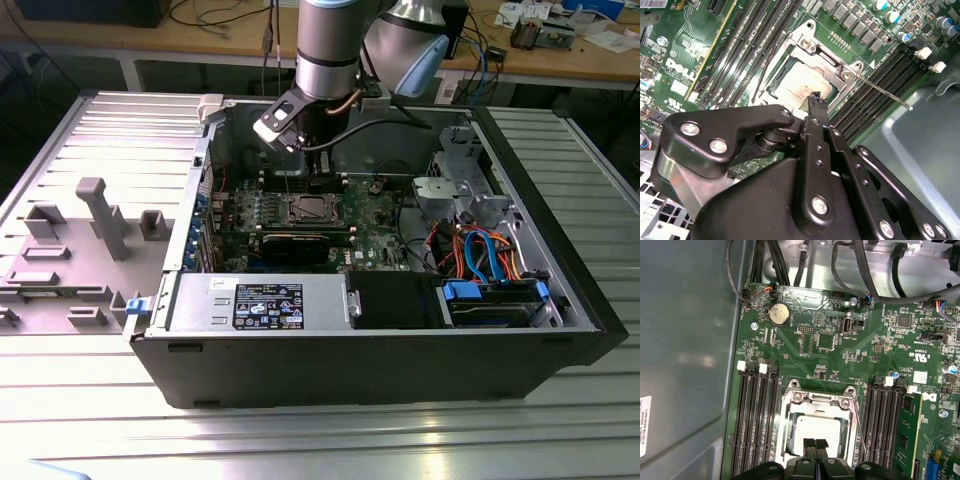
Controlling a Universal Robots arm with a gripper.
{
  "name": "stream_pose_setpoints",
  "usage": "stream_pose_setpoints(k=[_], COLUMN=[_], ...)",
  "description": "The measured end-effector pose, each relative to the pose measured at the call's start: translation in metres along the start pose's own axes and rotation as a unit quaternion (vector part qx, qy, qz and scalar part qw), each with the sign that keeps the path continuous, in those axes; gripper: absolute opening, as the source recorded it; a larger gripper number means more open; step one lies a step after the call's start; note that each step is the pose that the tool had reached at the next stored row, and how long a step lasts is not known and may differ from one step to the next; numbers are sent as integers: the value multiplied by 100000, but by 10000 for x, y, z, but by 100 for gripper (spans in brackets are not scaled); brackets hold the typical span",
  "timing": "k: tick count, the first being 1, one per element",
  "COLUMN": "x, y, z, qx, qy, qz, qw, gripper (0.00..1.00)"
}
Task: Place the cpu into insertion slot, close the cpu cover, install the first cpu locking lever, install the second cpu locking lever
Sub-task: 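Install the first cpu locking lever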
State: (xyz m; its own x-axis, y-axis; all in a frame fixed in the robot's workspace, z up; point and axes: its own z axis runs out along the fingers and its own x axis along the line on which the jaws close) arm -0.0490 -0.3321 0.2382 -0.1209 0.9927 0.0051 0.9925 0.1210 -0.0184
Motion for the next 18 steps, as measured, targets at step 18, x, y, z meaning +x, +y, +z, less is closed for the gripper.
stream_pose_setpoints(k=[18], x=[1], y=[-2], z=[-91], qx=[4], qy=[-6], qz=[-1], qw=[100000], gripper=[11])
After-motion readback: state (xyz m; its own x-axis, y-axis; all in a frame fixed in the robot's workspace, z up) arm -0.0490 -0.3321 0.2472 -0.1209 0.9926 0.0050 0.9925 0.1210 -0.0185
